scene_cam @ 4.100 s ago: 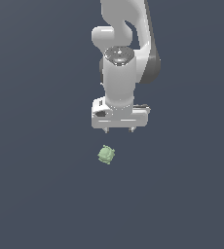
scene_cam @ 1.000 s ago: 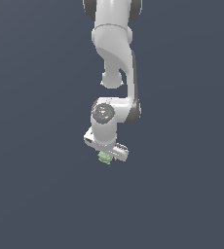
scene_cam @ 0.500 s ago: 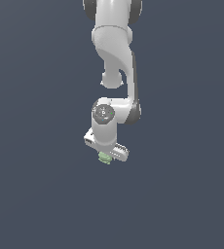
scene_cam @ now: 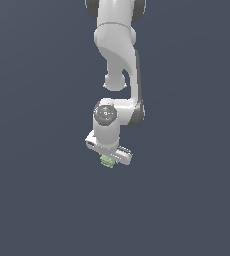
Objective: Pick up the object and move it to a goal position.
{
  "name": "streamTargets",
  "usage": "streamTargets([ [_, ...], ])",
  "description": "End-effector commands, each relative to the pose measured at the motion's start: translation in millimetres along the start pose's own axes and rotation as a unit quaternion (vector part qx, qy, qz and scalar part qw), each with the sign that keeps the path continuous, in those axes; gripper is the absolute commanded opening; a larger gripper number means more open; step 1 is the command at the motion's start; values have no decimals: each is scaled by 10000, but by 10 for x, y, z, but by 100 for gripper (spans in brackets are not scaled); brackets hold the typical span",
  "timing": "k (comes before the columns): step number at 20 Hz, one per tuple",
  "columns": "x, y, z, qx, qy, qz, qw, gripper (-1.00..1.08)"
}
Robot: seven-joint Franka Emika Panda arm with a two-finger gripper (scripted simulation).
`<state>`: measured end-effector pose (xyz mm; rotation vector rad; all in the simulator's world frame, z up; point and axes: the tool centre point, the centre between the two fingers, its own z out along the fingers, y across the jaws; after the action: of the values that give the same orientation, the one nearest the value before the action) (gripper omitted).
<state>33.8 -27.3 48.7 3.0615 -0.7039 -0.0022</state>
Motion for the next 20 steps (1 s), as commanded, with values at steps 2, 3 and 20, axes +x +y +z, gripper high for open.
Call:
streamTargets([
  [2,-6,23,-139,6,5,0,10000,-100],
  [3,-11,33,-192,6,5,0,10000,-100],
  [20,-114,347,-1870,6,4,6,10000,-100],
])
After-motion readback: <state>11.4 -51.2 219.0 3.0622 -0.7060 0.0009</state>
